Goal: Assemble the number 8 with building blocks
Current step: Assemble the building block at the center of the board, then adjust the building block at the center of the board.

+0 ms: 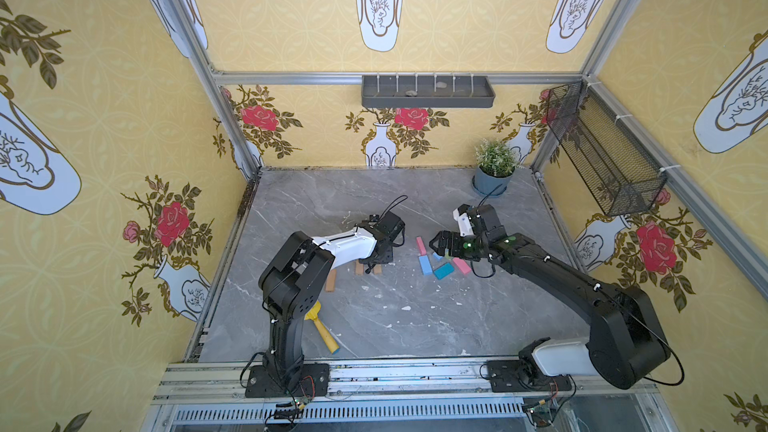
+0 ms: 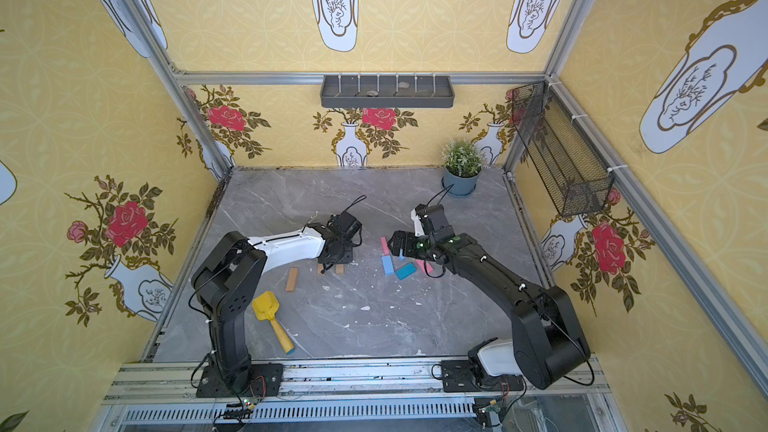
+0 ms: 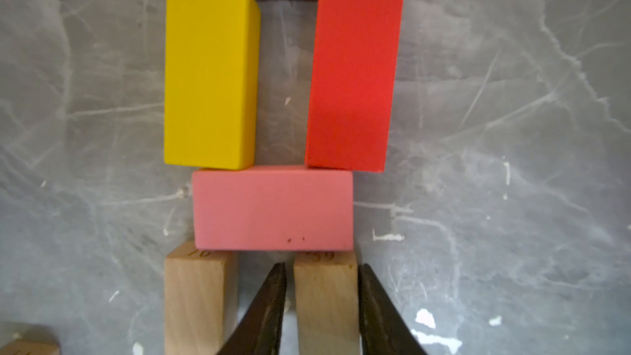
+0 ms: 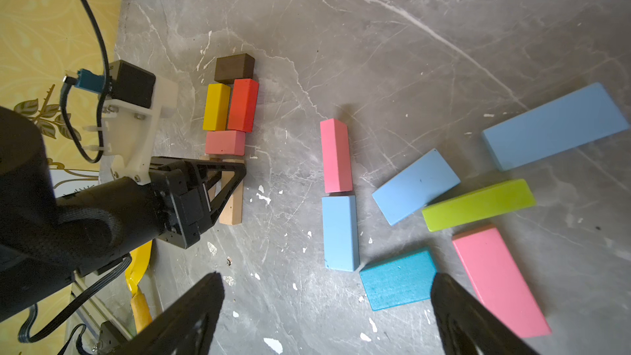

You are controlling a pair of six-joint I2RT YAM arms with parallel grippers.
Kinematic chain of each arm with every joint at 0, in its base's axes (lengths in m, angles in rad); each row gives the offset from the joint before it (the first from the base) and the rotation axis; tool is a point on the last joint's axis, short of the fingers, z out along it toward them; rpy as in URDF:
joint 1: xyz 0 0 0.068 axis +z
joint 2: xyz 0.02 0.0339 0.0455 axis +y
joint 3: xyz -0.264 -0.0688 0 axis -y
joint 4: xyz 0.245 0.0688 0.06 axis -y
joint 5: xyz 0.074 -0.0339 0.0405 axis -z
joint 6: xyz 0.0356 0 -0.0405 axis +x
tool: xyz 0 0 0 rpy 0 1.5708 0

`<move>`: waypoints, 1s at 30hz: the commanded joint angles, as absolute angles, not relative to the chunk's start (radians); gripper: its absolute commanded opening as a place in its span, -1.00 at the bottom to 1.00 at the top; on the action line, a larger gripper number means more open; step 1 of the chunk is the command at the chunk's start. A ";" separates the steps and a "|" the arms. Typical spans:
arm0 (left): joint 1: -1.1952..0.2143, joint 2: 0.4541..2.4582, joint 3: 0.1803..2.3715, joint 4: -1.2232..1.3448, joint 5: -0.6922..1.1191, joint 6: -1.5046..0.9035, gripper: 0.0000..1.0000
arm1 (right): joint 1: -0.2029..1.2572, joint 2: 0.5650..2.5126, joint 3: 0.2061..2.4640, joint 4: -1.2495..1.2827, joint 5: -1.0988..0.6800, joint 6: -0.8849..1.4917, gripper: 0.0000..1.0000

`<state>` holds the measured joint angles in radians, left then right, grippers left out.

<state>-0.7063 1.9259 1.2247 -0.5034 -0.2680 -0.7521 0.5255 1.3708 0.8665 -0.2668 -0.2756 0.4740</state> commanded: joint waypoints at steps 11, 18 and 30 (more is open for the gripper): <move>-0.715 1.730 1.186 -0.550 -0.294 -0.758 -0.10 | 0.526 1.374 0.873 -0.251 -0.285 0.474 0.95; -0.709 1.539 1.084 -0.562 -0.381 -0.741 0.21 | 0.566 1.401 0.896 -0.242 -0.268 0.471 0.95; -0.572 1.208 0.854 -0.581 -0.423 -0.739 0.99 | 0.883 1.774 1.254 -0.387 0.065 0.542 0.95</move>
